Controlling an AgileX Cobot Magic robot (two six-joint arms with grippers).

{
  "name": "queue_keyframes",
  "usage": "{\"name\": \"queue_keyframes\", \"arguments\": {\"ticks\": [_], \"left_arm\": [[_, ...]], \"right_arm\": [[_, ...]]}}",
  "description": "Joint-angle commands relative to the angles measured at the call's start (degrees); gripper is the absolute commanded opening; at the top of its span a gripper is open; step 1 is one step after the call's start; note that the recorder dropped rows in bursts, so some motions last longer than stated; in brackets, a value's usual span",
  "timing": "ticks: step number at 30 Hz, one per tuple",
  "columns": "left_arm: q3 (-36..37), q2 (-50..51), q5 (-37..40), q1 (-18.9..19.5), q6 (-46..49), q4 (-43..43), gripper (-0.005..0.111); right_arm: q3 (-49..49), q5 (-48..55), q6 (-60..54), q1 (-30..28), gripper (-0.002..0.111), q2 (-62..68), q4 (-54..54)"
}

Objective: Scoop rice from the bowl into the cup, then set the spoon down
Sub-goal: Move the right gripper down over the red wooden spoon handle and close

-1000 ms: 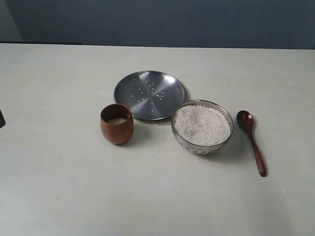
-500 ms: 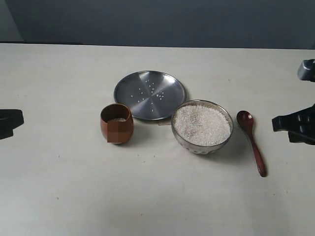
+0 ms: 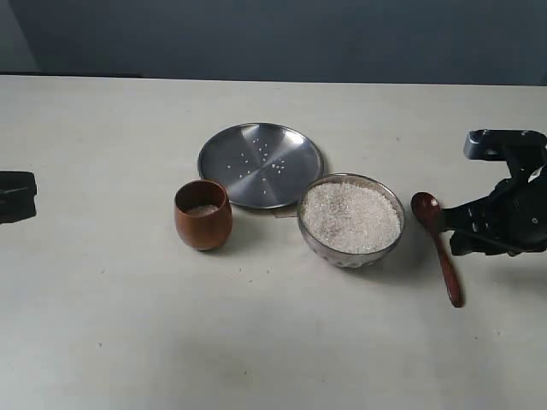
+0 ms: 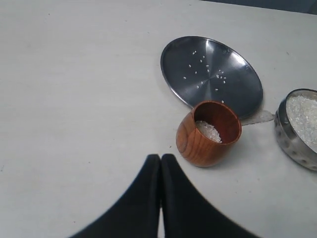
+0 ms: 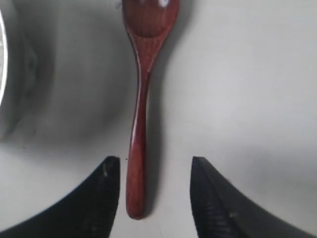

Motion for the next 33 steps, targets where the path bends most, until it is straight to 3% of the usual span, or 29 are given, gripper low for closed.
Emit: {"name": "queue_keyframes", "arguments": {"ticks": [1,7,21,27,33], "left_arm": [[-0.1,0.1,-1.4,-0.4,0.2,1.4,0.0],[-0.1,0.1,-0.8,-0.4,0.2,2.2,0.0],[-0.1,0.1,0.9,-0.4,0.2,5.4,0.0],[-0.1,0.1,2.0,-0.4,0.2,5.3,0.0],[-0.1,0.1,2.0,-0.4,0.2,5.5,0.0]], "right_arm": [[-0.4,-1.6,-0.7,2.5,0.045,2.4,0.2],[-0.4,-5.7,-0.4,6.8,0.045,5.4,0.1],[-0.4,-3.1,3.1,6.8,0.045,8.0,-3.9],[-0.4,0.7,12.1,6.8,0.045,8.0,-13.4],[-0.4,1.1,12.1,6.8,0.045,8.0,-12.5]]}}
